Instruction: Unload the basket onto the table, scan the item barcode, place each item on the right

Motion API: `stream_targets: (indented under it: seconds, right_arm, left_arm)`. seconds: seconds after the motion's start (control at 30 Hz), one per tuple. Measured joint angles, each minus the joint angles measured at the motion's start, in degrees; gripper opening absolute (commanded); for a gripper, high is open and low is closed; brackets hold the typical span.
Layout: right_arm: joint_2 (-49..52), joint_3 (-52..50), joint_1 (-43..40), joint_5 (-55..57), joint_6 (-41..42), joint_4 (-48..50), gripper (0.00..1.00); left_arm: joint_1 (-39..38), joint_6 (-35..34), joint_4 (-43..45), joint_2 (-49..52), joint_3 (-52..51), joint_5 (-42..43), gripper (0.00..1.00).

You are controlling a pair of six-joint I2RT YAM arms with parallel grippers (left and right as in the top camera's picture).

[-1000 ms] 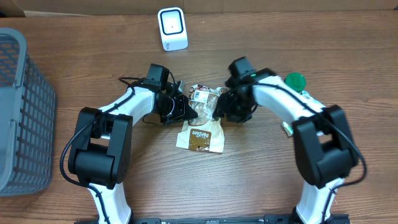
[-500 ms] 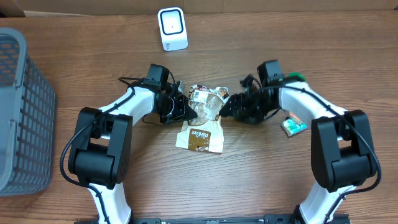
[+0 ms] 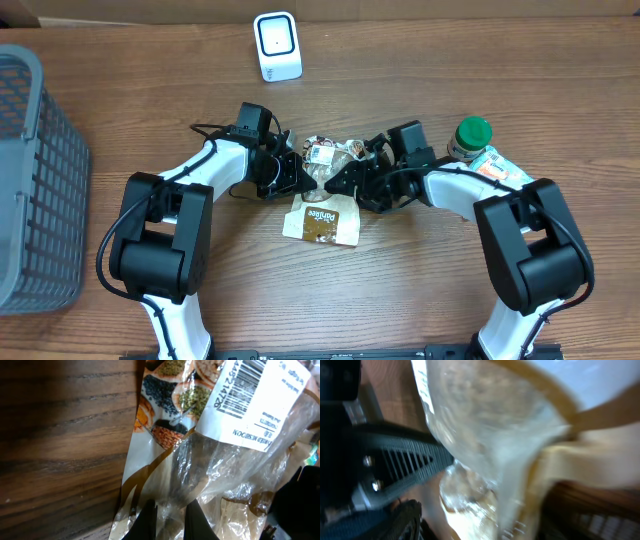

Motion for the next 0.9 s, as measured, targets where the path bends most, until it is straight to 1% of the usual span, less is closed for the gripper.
stream_targets:
  seconds: [0.13, 0.2, 0.3, 0.37, 0.43, 0.57, 0.63, 0.73, 0.8, 0.83, 0.9]
  right_arm:
    - [0.13, -0.24, 2.45, 2.58, 6.03, 3.37, 0.62]
    - [0.5, -0.26, 3.17, 3.28, 8.17, 5.11, 0.61]
    - [1.11, -0.26, 3.5, 3.74, 10.27, 7.06, 0.57]
    - [1.77, -0.26, 3.5, 3.69, 11.26, 8.17, 0.49]
    - [2.27, -0.24, 3.52, 3.78, 12.26, 8.63, 0.37]
    - [3.13, -0.33, 3.5, 4.13, 13.09, 8.94, 0.21]
    - [3.39, -0.37, 3.5, 4.39, 13.57, 8.9, 0.17]
    - [3.5, -0.42, 3.5, 4.37, 13.75, 8.9, 0.16]
    - [3.52, -0.42, 3.5, 4.37, 13.53, 8.98, 0.07]
    - [3.56, -0.46, 3.5, 4.2, 13.03, 9.49, 0.05]
    - [3.61, -0.57, 3.48, 3.65, 12.26, 10.54, 0.04]
  left_arm:
    - [0.0, 0.0, -0.02, 0.0, 0.0, -0.02, 0.04]
    - [0.0, 0.0, -0.02, 0.0, 0.0, -0.04, 0.04]
    - [0.02, 0.0, -0.02, 0.0, 0.0, -0.09, 0.04]
    - [0.02, 0.0, -0.02, 0.0, 0.0, -0.24, 0.04]
    - [0.02, 0.0, -0.02, 0.0, 0.0, -0.35, 0.04]
    - [0.11, 0.0, 0.0, 0.0, 0.0, -0.66, 0.04]
    - [0.13, 0.0, 0.02, 0.0, 0.0, -0.83, 0.04]
    - [0.11, 0.0, 0.0, 0.0, 0.0, -0.87, 0.04]
    - [0.11, 0.0, 0.0, 0.0, 0.0, -0.9, 0.04]
    - [0.13, 0.0, 0.0, 0.0, 0.0, -0.92, 0.04]
    - [0.13, 0.0, -0.07, 0.0, 0.0, -1.09, 0.04]
